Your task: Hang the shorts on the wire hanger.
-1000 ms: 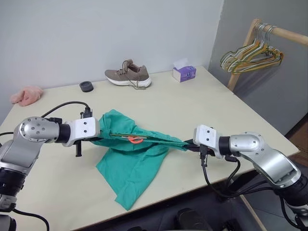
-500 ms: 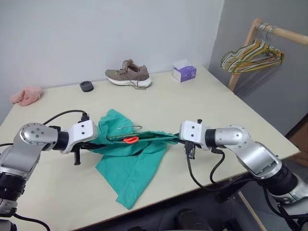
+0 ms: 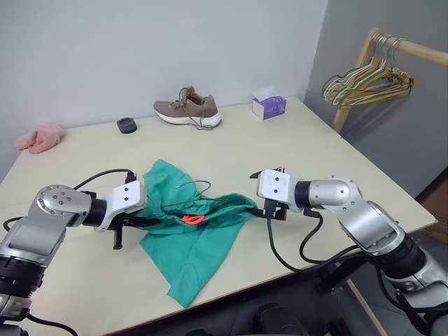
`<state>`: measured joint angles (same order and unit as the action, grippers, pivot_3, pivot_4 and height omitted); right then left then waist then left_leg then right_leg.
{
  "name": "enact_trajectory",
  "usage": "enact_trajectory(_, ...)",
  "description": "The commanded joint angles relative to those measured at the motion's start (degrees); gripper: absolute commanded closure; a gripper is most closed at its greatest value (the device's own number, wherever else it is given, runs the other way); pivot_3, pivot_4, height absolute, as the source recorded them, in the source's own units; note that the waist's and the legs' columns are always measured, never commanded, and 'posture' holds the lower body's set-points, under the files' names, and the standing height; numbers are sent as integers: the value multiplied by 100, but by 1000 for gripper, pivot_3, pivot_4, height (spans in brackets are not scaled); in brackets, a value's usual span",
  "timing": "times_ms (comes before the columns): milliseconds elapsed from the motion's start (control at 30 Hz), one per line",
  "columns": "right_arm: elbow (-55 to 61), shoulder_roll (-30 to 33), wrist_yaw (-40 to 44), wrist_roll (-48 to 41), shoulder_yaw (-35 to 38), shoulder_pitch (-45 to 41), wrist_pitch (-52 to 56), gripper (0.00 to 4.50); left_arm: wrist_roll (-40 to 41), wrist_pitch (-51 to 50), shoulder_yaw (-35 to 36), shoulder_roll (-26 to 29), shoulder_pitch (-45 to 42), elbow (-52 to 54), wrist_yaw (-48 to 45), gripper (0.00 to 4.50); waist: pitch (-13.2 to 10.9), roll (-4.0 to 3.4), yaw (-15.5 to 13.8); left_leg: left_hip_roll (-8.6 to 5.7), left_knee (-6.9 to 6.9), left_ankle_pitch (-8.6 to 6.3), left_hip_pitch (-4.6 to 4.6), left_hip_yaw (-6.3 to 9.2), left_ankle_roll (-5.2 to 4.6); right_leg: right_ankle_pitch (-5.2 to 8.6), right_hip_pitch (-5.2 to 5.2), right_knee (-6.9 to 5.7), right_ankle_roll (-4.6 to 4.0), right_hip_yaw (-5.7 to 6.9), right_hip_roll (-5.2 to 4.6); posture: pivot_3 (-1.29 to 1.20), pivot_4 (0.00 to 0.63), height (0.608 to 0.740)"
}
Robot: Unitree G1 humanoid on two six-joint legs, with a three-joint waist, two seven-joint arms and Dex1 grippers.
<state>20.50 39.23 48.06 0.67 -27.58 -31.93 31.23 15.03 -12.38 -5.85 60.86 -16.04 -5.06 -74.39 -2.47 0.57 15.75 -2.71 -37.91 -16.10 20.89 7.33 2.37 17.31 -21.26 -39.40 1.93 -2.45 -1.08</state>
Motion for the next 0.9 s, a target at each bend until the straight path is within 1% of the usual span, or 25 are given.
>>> enact_trajectory(33,223,241,239,43,164,140,37,8,174,-136,260,-27,-156,210,-82,4500,-1,-1,10,0,0,0,0,-1,0,0,0,2,0,-2,0,-346,0,740)
enact_trajectory(133,224,200,270,36,168,177,114,8,201,-212,259,-39,-173,239,-156,4500,-1,-2,72,0,0,0,-2,-4,0,1,-2,-4,1,-4,0,-351,0,740)
enact_trajectory(267,-66,-69,275,117,33,-17,49,8,193,-292,217,-45,-190,295,-283,4500,-1,-1,194,2,-1,1,-4,-3,0,1,2,-7,2,-2,1,-351,0,740)
enact_trajectory(433,-498,-311,465,218,-119,-317,-142,8,129,-292,189,-51,-215,300,-369,4500,-1,-1,219,1,-4,1,-4,-6,0,1,2,-7,1,-4,1,-349,0,740)
enact_trajectory(467,-670,-388,543,236,-172,-454,-206,179,120,-295,171,-50,-220,315,-393,4500,0,-1,219,1,-4,1,-4,-6,0,0,2,-7,0,-4,1,-349,0,740)
enact_trajectory(533,-914,-480,781,221,-256,-679,-294,566,113,-307,151,-52,-226,347,-433,4500,-1,-1,232,1,-3,1,-5,-6,0,-1,1,-7,-1,-5,1,-347,0,740)
enact_trajectory(667,-1084,-525,1187,163,-290,-874,-365,1932,98,-326,143,-72,-235,380,-475,4500,-1,-1,233,1,-1,0,-4,-3,0,-15,1,-7,-26,-2,1,-347,0,740)
enact_trajectory(767,-1148,-498,1525,172,-352,-945,-453,3067,128,-362,125,-136,-275,415,-475,4500,0,-1,224,1,-1,0,-3,-3,0,-16,0,-6,-27,-2,0,-347,0,740)
enact_trajectory(900,-1123,-487,1778,130,-302,-914,-472,4479,115,-312,156,-295,-341,415,-369,4500,0,-1,213,1,-2,0,-2,-3,0,-16,1,-6,-27,-2,0,-345,0,740)
